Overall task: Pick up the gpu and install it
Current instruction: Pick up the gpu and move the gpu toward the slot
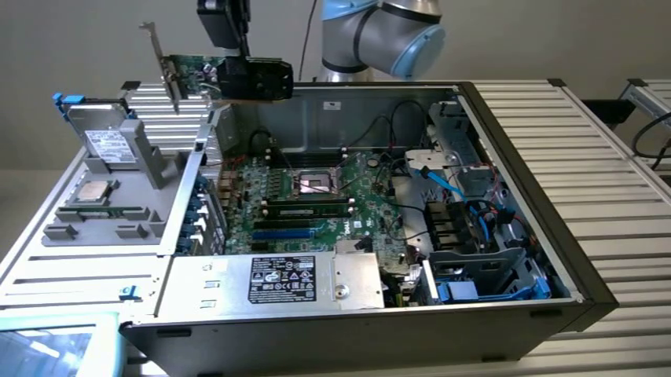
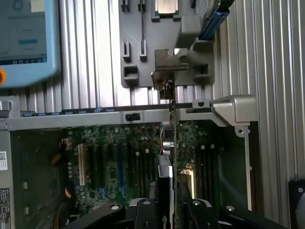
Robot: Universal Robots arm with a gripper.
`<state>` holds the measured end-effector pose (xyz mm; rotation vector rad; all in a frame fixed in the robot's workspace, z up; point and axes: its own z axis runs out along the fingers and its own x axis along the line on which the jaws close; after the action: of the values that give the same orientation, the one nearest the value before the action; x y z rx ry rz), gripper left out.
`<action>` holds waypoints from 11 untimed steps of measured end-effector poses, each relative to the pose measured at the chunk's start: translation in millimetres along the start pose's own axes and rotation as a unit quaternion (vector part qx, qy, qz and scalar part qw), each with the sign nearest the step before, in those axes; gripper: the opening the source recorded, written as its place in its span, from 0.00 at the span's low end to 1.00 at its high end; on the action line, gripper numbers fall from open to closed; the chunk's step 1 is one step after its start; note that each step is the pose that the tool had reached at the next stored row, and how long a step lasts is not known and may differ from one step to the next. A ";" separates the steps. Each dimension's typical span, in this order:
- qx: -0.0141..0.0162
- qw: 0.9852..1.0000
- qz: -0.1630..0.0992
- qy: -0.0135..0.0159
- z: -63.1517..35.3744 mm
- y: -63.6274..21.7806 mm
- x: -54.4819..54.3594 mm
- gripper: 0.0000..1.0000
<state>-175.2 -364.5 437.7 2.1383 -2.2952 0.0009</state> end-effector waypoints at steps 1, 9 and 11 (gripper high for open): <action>0.000 1.000 0.000 0.000 0.0 -4.7 -0.1 0.27; 0.000 1.000 0.000 -0.003 -0.2 -41.2 -0.6 0.27; 0.000 1.000 0.000 -0.003 -0.1 -50.2 -0.8 0.27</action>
<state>-125.0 -367.3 437.7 2.1414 -2.2983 -0.0064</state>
